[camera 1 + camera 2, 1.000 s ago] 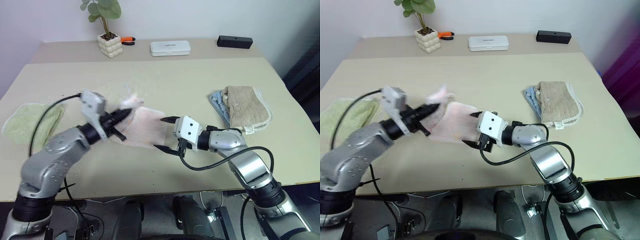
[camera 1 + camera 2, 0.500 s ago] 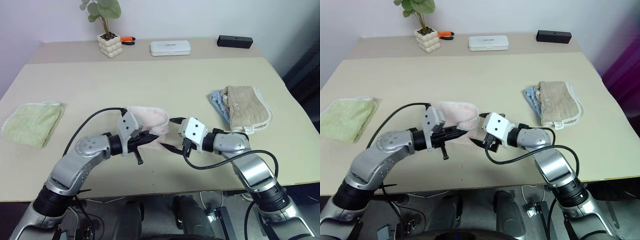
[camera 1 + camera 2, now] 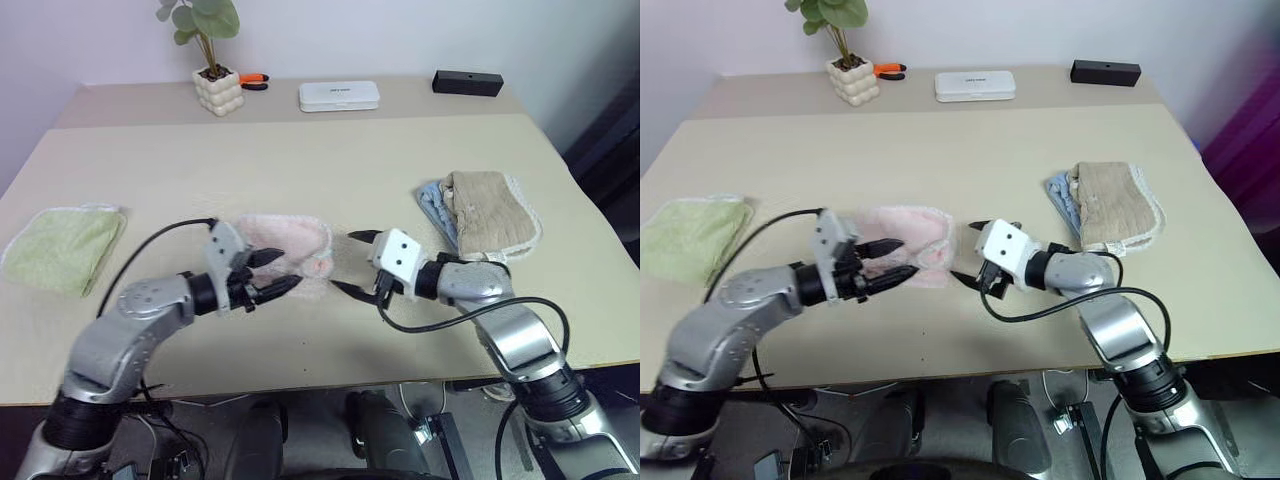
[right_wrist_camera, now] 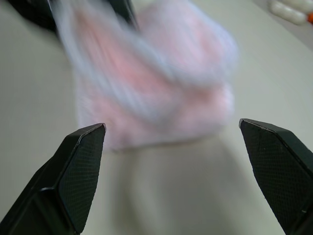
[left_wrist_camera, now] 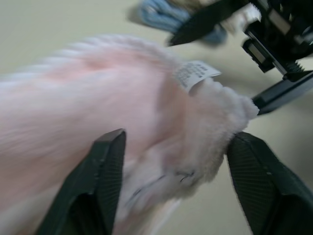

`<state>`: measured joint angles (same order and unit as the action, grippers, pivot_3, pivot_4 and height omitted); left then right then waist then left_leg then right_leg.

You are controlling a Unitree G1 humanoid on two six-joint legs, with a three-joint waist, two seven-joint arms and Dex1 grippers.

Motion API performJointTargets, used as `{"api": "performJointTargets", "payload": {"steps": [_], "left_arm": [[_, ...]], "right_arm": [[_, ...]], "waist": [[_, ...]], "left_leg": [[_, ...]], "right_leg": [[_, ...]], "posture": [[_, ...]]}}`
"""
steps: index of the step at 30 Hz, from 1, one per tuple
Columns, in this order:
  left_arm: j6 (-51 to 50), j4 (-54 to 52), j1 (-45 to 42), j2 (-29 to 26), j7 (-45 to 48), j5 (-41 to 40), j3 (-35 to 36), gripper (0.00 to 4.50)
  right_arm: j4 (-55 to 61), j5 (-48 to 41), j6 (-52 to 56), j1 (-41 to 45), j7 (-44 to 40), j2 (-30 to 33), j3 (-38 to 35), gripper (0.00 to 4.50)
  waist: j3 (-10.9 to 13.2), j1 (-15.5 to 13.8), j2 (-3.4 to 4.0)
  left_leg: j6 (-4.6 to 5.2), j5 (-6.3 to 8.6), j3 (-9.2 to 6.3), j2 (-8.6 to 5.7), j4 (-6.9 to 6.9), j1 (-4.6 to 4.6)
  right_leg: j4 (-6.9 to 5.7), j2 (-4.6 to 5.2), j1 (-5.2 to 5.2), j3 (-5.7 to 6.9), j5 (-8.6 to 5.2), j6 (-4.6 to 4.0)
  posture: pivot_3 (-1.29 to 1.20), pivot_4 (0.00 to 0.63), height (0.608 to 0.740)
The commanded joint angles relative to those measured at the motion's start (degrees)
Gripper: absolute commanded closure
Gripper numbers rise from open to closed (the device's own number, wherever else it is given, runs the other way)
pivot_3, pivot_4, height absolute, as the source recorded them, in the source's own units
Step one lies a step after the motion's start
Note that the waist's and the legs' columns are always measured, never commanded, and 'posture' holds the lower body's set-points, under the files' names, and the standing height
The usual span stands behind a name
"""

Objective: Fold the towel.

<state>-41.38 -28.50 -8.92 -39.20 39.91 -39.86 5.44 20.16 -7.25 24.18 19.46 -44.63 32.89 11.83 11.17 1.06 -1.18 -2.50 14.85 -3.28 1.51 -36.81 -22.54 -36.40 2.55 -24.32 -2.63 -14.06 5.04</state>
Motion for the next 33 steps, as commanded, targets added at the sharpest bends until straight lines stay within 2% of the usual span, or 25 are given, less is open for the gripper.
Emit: {"api": "performJointTargets", "payload": {"steps": [1, 2, 4, 7, 8, 9, 10, 14, 18, 21, 24, 27, 33], "left_arm": [[-2.56, -3.20, 1.46, -2.14, 1.05, -7.85, 9.43, 1.55], [-2.97, -2.79, 1.47, -2.15, 0.12, -9.36, 11.88, 1.82], [-3.80, -1.81, 1.03, -2.68, -1.44, -10.48, 14.55, 2.52], [-4.69, -1.77, 1.04, -3.54, -2.31, -10.75, 15.11, 4.07], [-4.89, -1.84, 1.05, -3.66, -2.47, -10.92, 15.11, 4.50], [-5.09, -2.04, 1.14, -3.84, -2.44, -10.96, 14.79, 4.50], [-3.90, -1.96, 1.05, -3.54, -2.90, -9.21, 13.81, 4.50], [2.68, 1.68, -0.67, -1.72, -5.85, -0.30, 10.47, 4.50], [6.72, 5.19, -1.32, -0.67, -4.81, 5.32, 5.71, 4.50], [7.48, 7.73, -3.27, 3.31, -4.57, 5.98, 1.65, 4.50], [9.62, 10.81, -3.84, 6.02, -4.26, 10.79, -4.40, 4.50], [12.60, 15.30, -3.81, 7.20, -4.38, 15.94, -8.50, 4.50], [16.62, 19.68, -1.33, 8.90, -3.24, 20.37, -11.15, 4.50]], "right_arm": [[2.81, -3.55, 1.54, 0.70, -1.63, 0.85, -3.11, 0.53], [3.04, -4.35, 2.20, 1.04, -1.98, 0.96, -3.64, 0.83], [3.27, -5.85, 3.47, 2.19, -2.31, 0.92, -4.60, 1.72], [3.13, -7.24, 4.66, 4.32, -2.02, 0.23, -5.22, 3.25], [3.09, -7.50, 4.90, 4.69, -1.90, 0.10, -5.28, 3.90], [3.10, -7.89, 5.16, 5.10, -1.83, -0.14, -5.31, 4.26], [3.02, -7.76, 5.02, 5.83, -1.40, -0.63, -4.95, 4.39], [2.43, -9.16, 6.46, 9.29, 1.09, -4.51, -4.63, 4.39], [1.58, -9.74, 9.54, 12.36, 3.92, -9.57, -2.43, 4.39], [-3.28, -7.83, 10.35, 14.95, 6.94, -14.60, 0.97, 4.39], [-10.05, -4.93, 8.90, 14.40, 8.24, -18.18, 5.64, 4.39], [-15.70, -1.74, 6.82, 12.47, 8.73, -19.08, 9.09, 4.39], [-22.23, 3.24, 4.04, 8.55, 10.53, -17.98, 11.08, 4.39]], "waist": [[0.00, 0.00, 0.00], [0.01, -0.02, 0.01], [0.01, -0.04, 0.01], [0.00, -0.07, 0.01], [0.00, -0.09, 0.01], [0.01, -0.09, 0.01], [0.00, -0.10, 0.01], [0.01, -0.08, 0.01], [0.00, 0.04, 0.02], [0.00, -0.02, 0.02], [-0.02, -0.16, 0.02], [-0.02, -0.13, 0.02], [-0.05, -0.02, 0.05]], "left_leg": [[0.00, 0.00, -0.01, 0.00, 0.00, 0.00], [0.00, 0.00, 0.00, 0.00, 0.00, 0.01], [0.00, 0.00, -0.01, 0.00, -0.01, 0.01], [0.00, 0.00, -0.01, 0.00, -0.06, 0.01], [0.00, 0.00, 0.00, -0.01, -0.07, 0.01], [0.00, 0.00, 0.00, -0.01, -0.07, 0.01], [0.00, 0.00, -0.01, -0.01, -0.06, 0.01], [0.00, 0.00, -0.01, -0.01, -0.06, 0.01], [0.00, 0.00, -0.01, 0.00, -0.05, 0.03], [0.00, 0.00, 0.00, 0.00, -0.04, 0.03], [-0.01, 0.00, -0.02, -0.01, -0.08, 0.00], [-0.01, 0.00, 0.01, -0.03, -0.07, 0.01], [-0.01, 0.00, 0.01, -0.03, -0.07, 0.04]], "right_leg": [[0.00, 0.00, 0.00, 0.00, 0.00, 0.00], [-0.01, 0.00, 0.00, 0.00, 0.00, -0.01], [-0.01, -0.01, 0.01, 0.00, -0.01, -0.02], [-0.03, 0.00, 0.03, 0.00, -0.01, -0.02], [-0.03, 0.00, 0.04, 0.00, -0.01, -0.03], [-0.02, 0.00, 0.04, 0.00, -0.01, -0.03], [-0.02, -0.01, 0.04, 0.00, -0.02, -0.03], [-0.03, -0.01, 0.03, 0.01, -0.01, -0.03], [-0.07, -0.04, 0.02, 0.00, 0.03, 0.02], [-0.06, -0.01, 0.02, 0.00, 0.03, 0.03], [-0.09, -0.01, 0.02, 0.02, 0.04, 0.04], [-0.08, 0.01, 0.02, 0.01, 0.05, 0.06], [-0.15, 0.00, 0.00, 0.01, 0.05, 0.06]], "posture": [[0.00, 0.150, 0.737], [0.00, 0.150, 0.737], [0.00, 0.150, 0.737], [0.00, 0.150, 0.737], [0.00, 0.150, 0.737], [0.00, 0.150, 0.737], [0.00, 0.150, 0.737], [0.00, 0.150, 0.737], [0.00, 0.150, 0.737], [0.00, 0.150, 0.737], [0.00, 0.150, 0.737], [0.00, 0.150, 0.737], [0.00, 0.150, 0.737]]}}
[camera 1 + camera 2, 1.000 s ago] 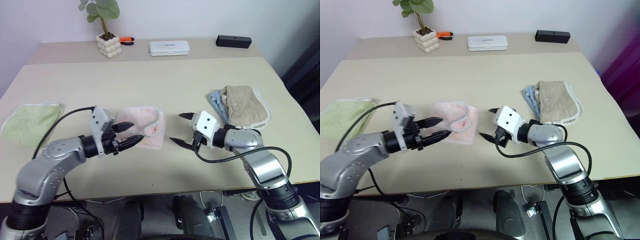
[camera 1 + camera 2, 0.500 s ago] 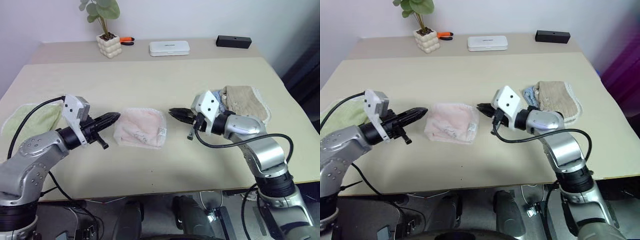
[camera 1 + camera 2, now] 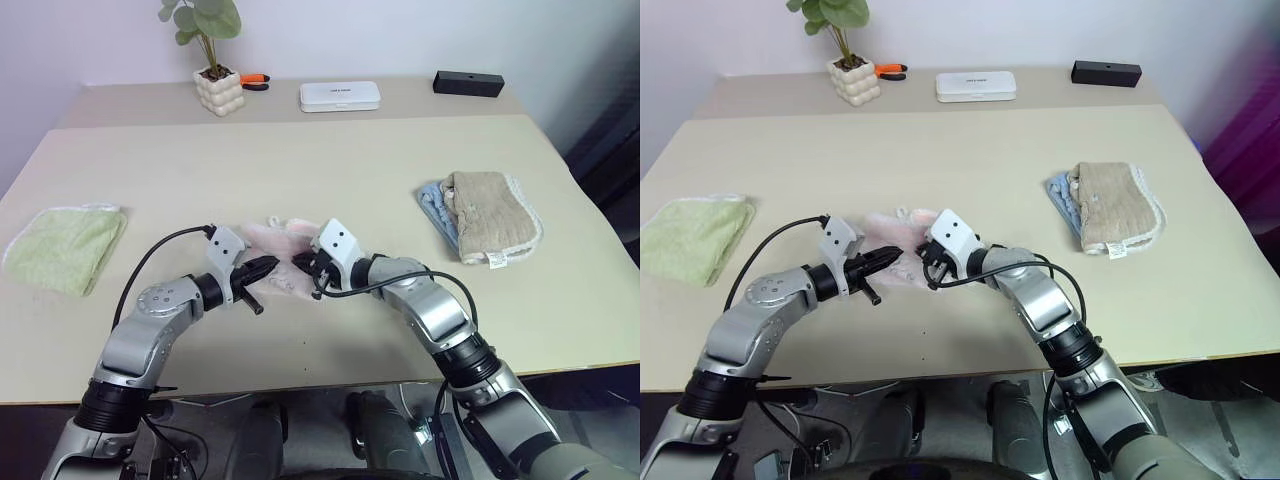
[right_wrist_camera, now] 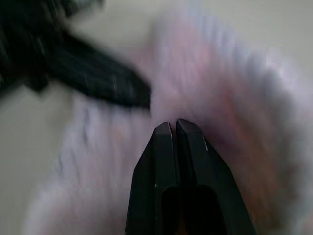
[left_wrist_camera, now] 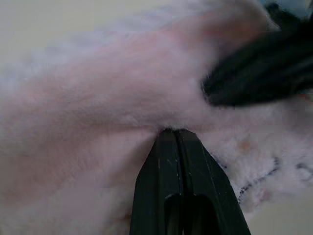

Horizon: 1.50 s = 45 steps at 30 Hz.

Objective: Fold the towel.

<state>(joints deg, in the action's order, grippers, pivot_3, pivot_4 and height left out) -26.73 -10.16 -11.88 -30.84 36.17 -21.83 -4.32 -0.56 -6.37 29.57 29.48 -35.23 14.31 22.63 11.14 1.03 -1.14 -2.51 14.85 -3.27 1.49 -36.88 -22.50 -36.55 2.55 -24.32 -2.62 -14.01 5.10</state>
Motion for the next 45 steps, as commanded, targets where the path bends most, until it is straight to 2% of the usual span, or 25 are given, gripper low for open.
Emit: {"api": "performJointTargets", "payload": {"steps": [1, 4, 6, 9, 12, 16, 19, 20, 29, 33, 37, 40, 45], "left_arm": [[2.36, 1.23, 2.20, 0.93, 0.50, 2.20, -0.98, 4.50], [2.22, -0.18, 3.19, 2.06, 0.42, 0.40, 1.21, 4.50], [0.64, -3.88, 3.68, 2.90, 0.02, -4.87, 6.44, 4.50], [-3.78, -7.25, 3.67, 2.61, -1.52, -13.22, 15.52, 4.50], [-7.69, -8.62, 4.61, 0.86, -3.64, -17.12, 21.85, 3.65], [-12.57, -7.92, 6.15, 0.49, -7.68, -21.53, 28.21, 1.71], [-22.31, -8.09, 7.82, 1.31, -10.04, -29.79, 29.27, 0.24], [-23.98, -8.19, 7.77, 1.95, -11.25, -30.96, 28.96, 0.06], [-35.70, -2.01, 2.45, 10.79, -23.78, -41.03, 28.86, 0.06], [-39.51, -1.97, 0.82, 13.51, -26.69, -43.22, 25.80, 0.06], [-41.15, -1.57, 0.35, 14.77, -28.60, -41.92, 23.15, 0.06], [-40.98, -1.50, 0.64, 14.92, -28.88, -41.54, 22.81, 0.89], [-39.70, -1.89, 0.85, 15.07, -29.22, -41.58, 23.61, 3.34]], "right_arm": [[-0.93, 2.28, -1.82, -1.87, 1.18, 0.66, -0.35, 4.39], [1.02, 1.81, -2.89, -2.27, 1.18, 0.69, -1.93, 4.39], [4.86, 0.04, -3.52, -2.14, -0.45, 1.87, -4.05, 4.39], [11.38, -2.48, -3.33, -2.24, -5.06, 5.82, -5.84, 3.51], [16.70, -5.57, -0.90, -2.28, -7.89, 8.92, -7.92, 2.09], [21.39, -8.53, 1.73, -2.09, -10.95, 12.11, -9.63, 0.08], [22.88, -7.53, 0.54, -1.49, -11.25, 13.38, -9.12, 0.00], [23.16, -7.29, 0.05, -1.44, -11.55, 13.73, -8.72, 0.00], [26.44, -8.04, 0.00, -2.87, -12.38, 13.61, -6.78, 0.00], [27.59, -7.79, 0.14, -3.90, -12.22, 14.05, -6.39, 0.00], [28.64, -7.74, 0.40, -4.41, -11.93, 14.33, -6.41, 0.00], [29.12, -7.66, 0.56, -4.69, -11.47, 14.28, -6.45, 0.00], [29.71, -7.64, 0.71, -5.04, -10.95, 14.06, -6.00, 0.00]], "waist": [[-0.05, 0.01, 0.02], [-0.06, -0.03, 0.02], [-0.05, -0.03, 0.02], [0.01, -0.05, 0.01], [0.01, 0.13, 0.01], [0.01, 0.22, 0.01], [0.01, 0.16, 0.00], [0.01, 0.02, 0.00], [-0.01, -0.12, -0.03], [-0.01, -0.34, -0.03], [-0.04, -0.38, -0.03], [-0.06, -0.34, -0.01], [-0.06, -0.30, -0.02]], "left_leg": [[0.00, 0.00, 0.00, 0.00, 0.00, 0.03], [0.00, 0.00, -0.01, 0.00, -0.01, 0.07], [0.00, 0.00, -0.01, 0.00, -0.04, 0.07], [0.00, 0.00, -0.02, 0.01, -0.09, -0.01], [0.01, 0.00, -0.06, 0.02, -0.09, 0.02], [0.04, 0.03, -0.04, 0.01, -0.09, 0.08], [0.04, 0.03, -0.06, 0.01, -0.10, 0.09], [0.04, 0.03, -0.05, 0.01, -0.11, 0.08], [0.04, 0.02, -0.08, -0.01, -0.17, 0.09], [0.03, 0.02, -0.08, -0.04, -0.17, 0.09], [0.03, 0.02, -0.08, -0.09, -0.19, 0.09], [0.03, 0.02, -0.09, -0.10, -0.18, 0.11], [0.02, 0.02, -0.10, -0.10, -0.18, 0.10]], "right_leg": [[-0.02, 0.00, 0.01, 0.00, 0.00, 0.00], [-0.07, 0.00, 0.04, 0.00, 0.00, 0.01], [-0.09, 0.00, 0.04, 0.00, 0.00, 0.01], [-0.12, 0.02, -0.01, 0.00, 0.00, 0.02], [-0.18, 0.00, -0.01, 0.02, 0.01, 0.04], [-0.34, 0.00, -0.02, 0.01, -0.03, 0.09], [-0.38, 0.01, -0.02, 0.02, -0.04, 0.09], [-0.38, 0.01, -0.02, 0.02, -0.04, 0.10], [-0.44, 0.02, -0.01, 0.02, -0.04, 0.10], [-0.43, 0.04, -0.01, 0.02, -0.04, 0.10], [-0.42, 0.08, 0.02, 0.01, -0.05, 0.09], [-0.42, 0.08, 0.04, 0.01, -0.06, 0.07], [-0.41, 0.08, 0.04, 0.01, -0.08, 0.03]], "posture": [[0.00, 0.150, 0.737], [0.00, 0.150, 0.737], [0.00, 0.150, 0.737], [0.00, 0.150, 0.737], [0.00, 0.150, 0.737], [0.00, 0.150, 0.737], [0.00, 0.150, 0.737], [0.00, 0.150, 0.737], [0.00, 0.150, 0.737], [0.00, 0.150, 0.737], [0.00, 0.150, 0.737], [0.00, 0.150, 0.737], [0.00, 0.150, 0.737]]}}
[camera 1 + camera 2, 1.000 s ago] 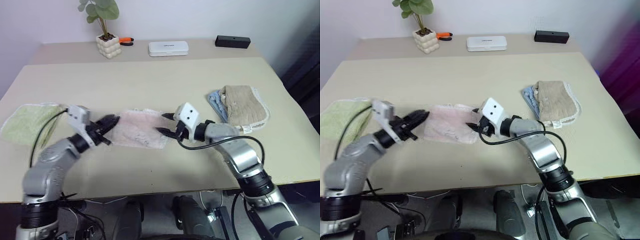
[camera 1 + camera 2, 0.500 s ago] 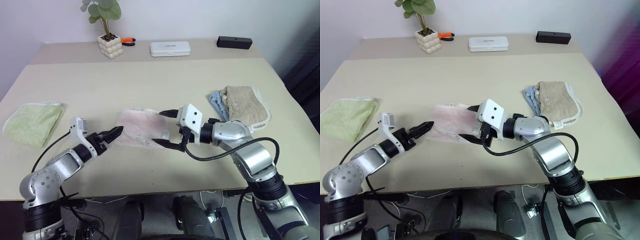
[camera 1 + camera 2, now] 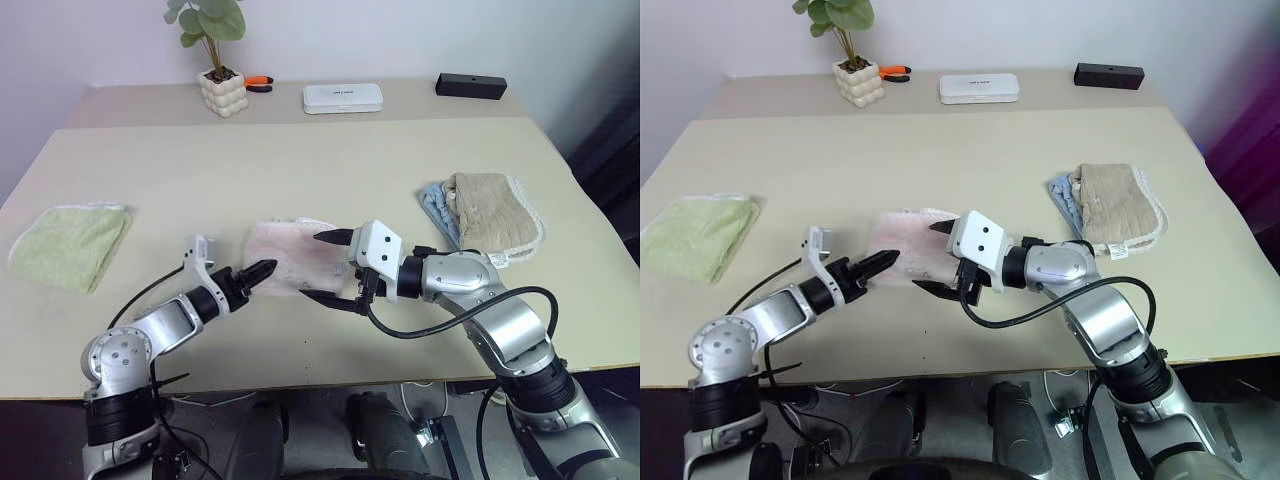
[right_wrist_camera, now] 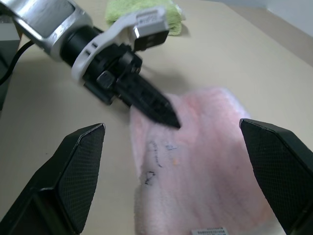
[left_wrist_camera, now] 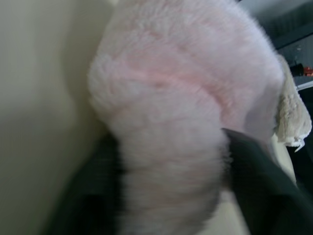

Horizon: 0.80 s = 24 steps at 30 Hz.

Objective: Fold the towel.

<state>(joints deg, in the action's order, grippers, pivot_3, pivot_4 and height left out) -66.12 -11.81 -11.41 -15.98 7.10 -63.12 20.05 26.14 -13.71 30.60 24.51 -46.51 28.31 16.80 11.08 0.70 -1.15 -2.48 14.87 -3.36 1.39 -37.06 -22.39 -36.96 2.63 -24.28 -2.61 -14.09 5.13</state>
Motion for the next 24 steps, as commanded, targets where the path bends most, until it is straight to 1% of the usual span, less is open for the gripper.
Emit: {"api": "performJointTargets", "payload": {"steps": [1, 2, 3, 6, 8, 10, 11, 13, 15, 18, 20, 22, 24], "left_arm": [[-0.07, -0.27, 0.37, 0.30, -0.32, -0.47, -0.52, 3.83], [0.07, -0.28, 0.36, 0.37, -0.45, -0.63, -0.36, 4.34], [0.46, -0.45, 0.27, 0.73, -0.95, -1.10, 0.22, 4.43], [4.82, -0.32, -1.11, 3.11, -3.39, -2.48, 4.02, 4.43], [11.47, 0.83, -4.63, 3.99, -5.59, -2.56, 9.04, 4.43], [17.53, 3.44, -8.54, 3.48, -8.83, -2.09, 13.98, 4.43], [20.10, 4.83, -10.57, 2.68, -10.80, -2.35, 16.55, 4.43], [28.50, 7.27, -15.08, -1.68, -12.20, 0.92, 22.21, 4.43], [33.88, 10.57, -17.55, -6.28, -13.52, 1.26, 27.90, 4.43], [39.08, 13.17, -17.54, -9.70, -14.40, 1.93, 32.62, 4.43], [41.54, 14.60, -14.74, -10.79, -15.58, 2.54, 36.25, 4.43], [41.96, 15.49, -11.07, -10.43, -16.10, 3.15, 37.28, 4.43], [41.28, 15.64, -7.33, -8.49, -17.17, 2.74, 37.22, 4.43]], "right_arm": [[2.97, -0.30, -0.35, -0.04, 0.39, 0.02, -0.11, 0.00], [2.94, -0.30, -0.37, -0.02, 0.43, 0.00, -0.06, 0.00], [2.82, -0.26, -0.48, 0.10, 0.46, -0.07, -0.01, 0.00], [2.12, -0.10, -0.93, 0.73, 0.56, -0.43, 0.02, 0.00], [1.66, 0.05, -1.11, 1.09, 0.71, -0.59, -0.12, 0.00], [1.42, 0.26, -1.22, 1.23, 0.89, -0.57, -0.20, 0.00], [1.42, 0.30, -1.25, 1.20, 0.91, -0.46, -0.23, 0.00], [1.50, 0.32, -1.35, 1.05, 0.88, -0.26, -0.23, 0.00], [1.55, 0.47, -1.63, 0.88, 0.73, -0.03, -0.11, 0.00], [1.63, 0.41, -1.83, 0.64, 0.59, 0.20, -0.29, 0.00], [1.53, 0.33, -1.99, 0.61, 0.49, 0.09, -0.18, 0.00], [1.28, 0.22, -2.28, 0.72, 0.20, -0.02, -0.01, 0.00], [0.78, 0.28, -2.78, 0.97, -0.19, -0.10, 0.18, 0.00]], "waist": [[0.00, 0.07, 0.00], [0.00, 0.11, 0.00], [0.00, 0.11, 0.00], [0.01, 0.08, -0.01], [0.03, 0.05, -0.06], [0.05, 0.03, -0.08], [0.04, 0.09, -0.08], [0.06, 0.38, -0.11], [0.07, 0.70, -0.13], [0.07, 0.52, -0.12], [0.07, 0.17, -0.12], [0.06, 0.08, -0.15], [0.02, -0.05, -0.21]], "left_leg": [[0.00, 0.00, 0.00, 0.00, 0.00, 0.00], [0.00, 0.00, 0.00, 0.00, 0.00, 0.00], [0.00, 0.00, 0.00, 0.00, 0.00, 0.00], [0.00, 0.00, -0.01, 0.00, 0.00, 0.00], [0.00, 0.00, -0.01, 0.00, 0.00, -0.01], [-0.02, -0.01, -0.09, 0.01, 0.00, -0.02], [-0.02, -0.01, -0.10, 0.01, 0.00, -0.02], [-0.02, -0.01, -0.07, 0.01, 0.01, -0.02], [-0.02, -0.01, -0.07, 0.03, 0.06, -0.03], [-0.02, -0.01, -0.04, 0.03, 0.18, -0.02], [-0.02, -0.01, -0.01, 0.02, 0.19, -0.03], [-0.03, -0.01, 0.00, 0.00, 0.15, -0.03], [-0.04, -0.01, 0.00, 0.00, 0.10, -0.04]], "right_leg": [[0.00, 0.00, 0.00, 0.00, 0.00, 0.00], [0.00, 0.00, 0.00, 0.00, 0.00, 0.00], [0.00, -0.01, 0.00, 0.00, 0.00, -0.01], [0.01, 0.00, 0.00, 0.00, -0.01, -0.02], [0.01, 0.00, -0.01, 0.00, -0.04, -0.07], [0.00, -0.05, -0.02, 0.04, -0.03, -0.07], [0.01, -0.05, -0.02, 0.05, -0.04, -0.08], [0.02, -0.05, -0.02, 0.04, -0.02, -0.04], [0.02, -0.09, -0.08, 0.03, 0.04, 0.05], [0.03, -0.04, -0.12, 0.02, 0.04, 0.06], [0.05, 0.00, -0.11, 0.03, 0.03, 0.09], [0.06, 0.03, -0.08, 0.03, 0.03, 0.09], [0.07, 0.03, -0.06, 0.03, 0.03, 0.08]], "posture": [[0.00, 0.150, 0.737], [0.00, 0.150, 0.737], [0.00, 0.150, 0.737], [0.00, 0.150, 0.737], [0.00, 0.150, 0.737], [0.00, 0.150, 0.737], [0.00, 0.150, 0.737], [0.00, 0.150, 0.737], [0.00, 0.150, 0.737], [0.00, 0.150, 0.737], [0.00, 0.150, 0.737], [0.00, 0.150, 0.737], [0.00, 0.150, 0.737]]}}
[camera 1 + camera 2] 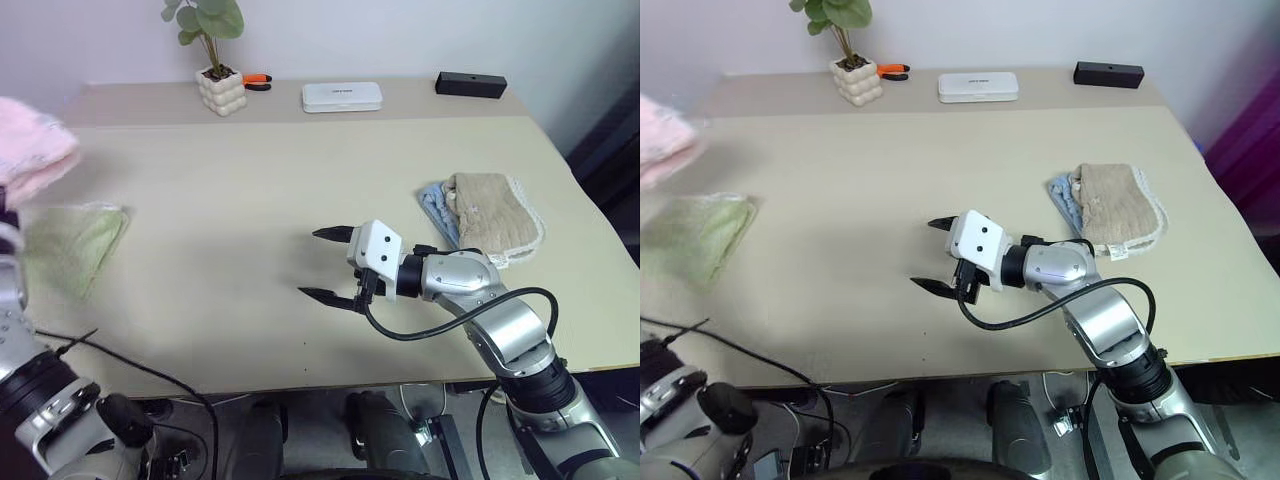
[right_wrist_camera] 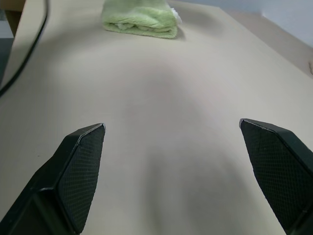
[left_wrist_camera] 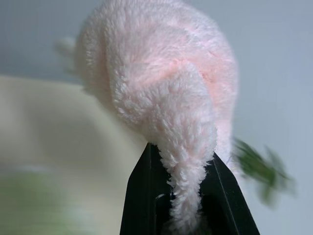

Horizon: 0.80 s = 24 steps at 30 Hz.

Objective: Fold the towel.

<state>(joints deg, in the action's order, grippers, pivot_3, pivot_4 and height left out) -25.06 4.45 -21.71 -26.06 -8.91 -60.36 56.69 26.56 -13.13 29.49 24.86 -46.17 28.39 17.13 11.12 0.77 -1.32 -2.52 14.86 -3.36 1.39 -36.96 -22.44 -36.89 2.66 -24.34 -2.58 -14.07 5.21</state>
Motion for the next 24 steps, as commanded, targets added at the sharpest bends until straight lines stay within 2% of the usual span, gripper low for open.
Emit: {"api": "performJointTargets", "payload": {"steps": [1, 7, 8, 10, 13, 15, 16, 18, 21, 24], "left_arm": [[-0.16, -1.04, 4.61, 2.67, -1.64, -0.47, 0.37, 4.43], [-1.26, -5.00, 10.56, 8.17, -4.27, -3.50, -0.40, 4.43], [-0.97, -5.67, 11.05, 9.04, -4.71, -4.49, -0.19, 3.70], [-0.02, -7.14, 12.22, 10.16, -5.03, -5.99, 0.53, 2.93], [1.03, -9.07, 13.39, 10.19, -5.19, -7.12, 0.65, 1.34], [1.73, -11.49, 14.96, 9.52, -4.44, -7.57, 0.99, 0.39], [2.01, -12.31, 15.73, 9.24, -4.10, -7.84, 1.21, 0.07], [2.91, -14.42, 17.23, 9.70, -4.63, -8.17, 1.35, 0.07], [6.25, -15.97, 21.50, 5.61, -3.40, -6.36, 6.01, 0.07], [6.61, -17.45, 24.45, 1.59, -1.03, -3.20, 4.39, 0.07]], "right_arm": [[0.11, -0.26, -1.92, 0.72, -0.75, -0.17, -0.14, 0.00], [-0.85, -0.27, -2.93, 0.76, -1.74, 0.13, -0.45, 0.00], [-0.97, -0.28, -3.08, 0.68, -1.91, 0.22, -0.53, 0.00], [-1.12, -0.27, -3.18, 0.51, -2.12, 0.27, -0.43, 0.00], [-1.29, -0.28, -3.38, 0.30, -2.46, 0.46, -0.49, 0.00], [-1.58, -0.25, -3.57, 0.21, -2.78, 0.68, -0.54, 0.00], [-1.69, -0.22, -3.59, 0.24, -2.86, 0.67, -0.54, 0.00], [-1.98, -0.56, -3.96, 0.02, -3.49, 1.18, -1.31, 0.00], [-3.44, -0.25, -4.06, 0.82, -3.62, 0.95, -1.25, 0.00], [-5.05, -0.57, -4.31, 1.19, -3.65, 1.10, -2.34, 0.00]], "waist": [[-0.04, -0.24, -0.08], [-0.11, -0.11, -0.37], [-0.11, -0.08, -0.37], [-0.11, -0.04, -0.37], [-0.11, -0.01, -0.37], [-0.11, 0.01, -0.37], [-0.11, 0.02, -0.37], [-0.11, 0.02, -0.37], [-0.12, 0.31, -0.39], [-0.11, 0.20, -0.38]], "left_leg": [[-0.02, -0.01, -0.01, 0.00, -0.02, 0.00], [-0.09, -0.05, -0.07, 0.00, -0.05, -0.01], [-0.09, -0.05, -0.07, 0.01, -0.05, 0.00], [-0.09, -0.05, -0.07, 0.01, -0.03, 0.02], [-0.09, -0.05, -0.07, 0.02, -0.03, 0.02], [-0.09, -0.05, -0.08, 0.02, -0.03, 0.02], [-0.09, -0.05, -0.07, 0.02, -0.03, 0.02], [-0.09, -0.05, -0.06, 0.02, -0.02, 0.02], [-0.09, -0.05, -0.05, 0.04, -0.01, 0.03], [-0.09, -0.04, -0.04, 0.09, 0.02, 0.03]], "right_leg": [[0.00, 0.00, 0.01, 0.00, 0.00, -0.01], [0.02, 0.00, 0.08, 0.05, -0.09, -0.19], [0.02, 0.00, 0.08, 0.04, -0.08, -0.17], [0.00, -0.01, 0.07, 0.05, -0.07, -0.16], [0.01, -0.02, 0.07, 0.04, -0.07, -0.15], [0.00, -0.03, 0.07, 0.05, -0.07, -0.16], [0.02, -0.03, 0.07, 0.04, -0.09, -0.18], [0.02, -0.02, 0.07, 0.04, -0.10, -0.20], [0.03, -0.03, 0.07, 0.04, -0.11, -0.21], [0.02, -0.09, 0.02, 0.04, -0.13, -0.25]], "posture": [[0.00, 0.150, 0.737], [0.00, 0.150, 0.737], [0.00, 0.150, 0.737], [0.00, 0.150, 0.737], [0.00, 0.150, 0.737], [0.00, 0.150, 0.737], [0.00, 0.150, 0.737], [0.00, 0.150, 0.737], [0.00, 0.150, 0.737], [0.00, 0.150, 0.737]]}}
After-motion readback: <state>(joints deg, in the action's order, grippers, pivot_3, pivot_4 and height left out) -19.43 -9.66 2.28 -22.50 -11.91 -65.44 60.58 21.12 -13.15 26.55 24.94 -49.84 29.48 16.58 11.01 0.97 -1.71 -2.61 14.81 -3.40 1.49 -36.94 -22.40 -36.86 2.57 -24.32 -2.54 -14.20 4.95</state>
